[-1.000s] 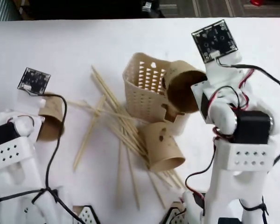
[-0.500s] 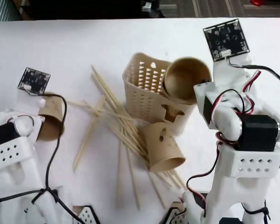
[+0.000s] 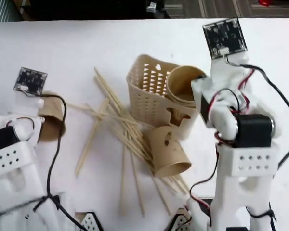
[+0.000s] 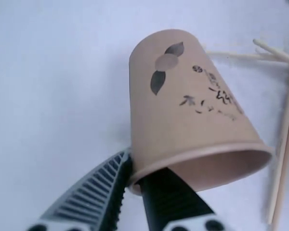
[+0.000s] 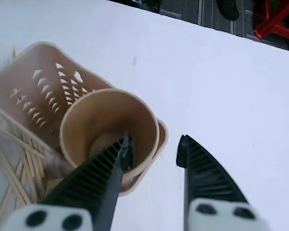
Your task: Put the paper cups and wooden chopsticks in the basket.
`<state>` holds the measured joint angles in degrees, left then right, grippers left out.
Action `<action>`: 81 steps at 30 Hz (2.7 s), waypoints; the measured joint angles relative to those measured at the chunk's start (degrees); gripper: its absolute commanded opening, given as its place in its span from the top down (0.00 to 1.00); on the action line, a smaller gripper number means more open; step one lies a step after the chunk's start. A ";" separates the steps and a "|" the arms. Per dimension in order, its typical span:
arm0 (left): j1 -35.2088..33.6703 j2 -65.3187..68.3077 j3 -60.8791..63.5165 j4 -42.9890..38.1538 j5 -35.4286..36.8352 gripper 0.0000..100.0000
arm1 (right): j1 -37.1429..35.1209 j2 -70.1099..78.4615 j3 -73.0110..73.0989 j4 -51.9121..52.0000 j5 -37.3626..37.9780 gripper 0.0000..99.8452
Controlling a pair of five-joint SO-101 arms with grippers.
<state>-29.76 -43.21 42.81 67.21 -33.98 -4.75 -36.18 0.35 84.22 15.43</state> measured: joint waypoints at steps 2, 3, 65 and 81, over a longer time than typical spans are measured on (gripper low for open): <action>0.00 -2.37 -1.58 0.00 1.23 0.98 | 1.93 -1.76 1.67 1.85 0.00 0.84; 0.00 -3.78 -2.29 0.00 1.85 0.98 | 3.43 -2.46 2.99 2.11 0.00 0.84; 60.92 48.18 -88.53 33.14 22.68 0.75 | 27.34 -5.19 61.36 -44.84 -10.99 0.84; 60.92 58.99 -103.03 22.33 28.48 0.75 | 27.34 -5.19 61.36 -44.84 -10.99 0.84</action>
<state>31.16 15.78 -60.22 89.54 -5.49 22.59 -41.36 61.71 39.38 4.44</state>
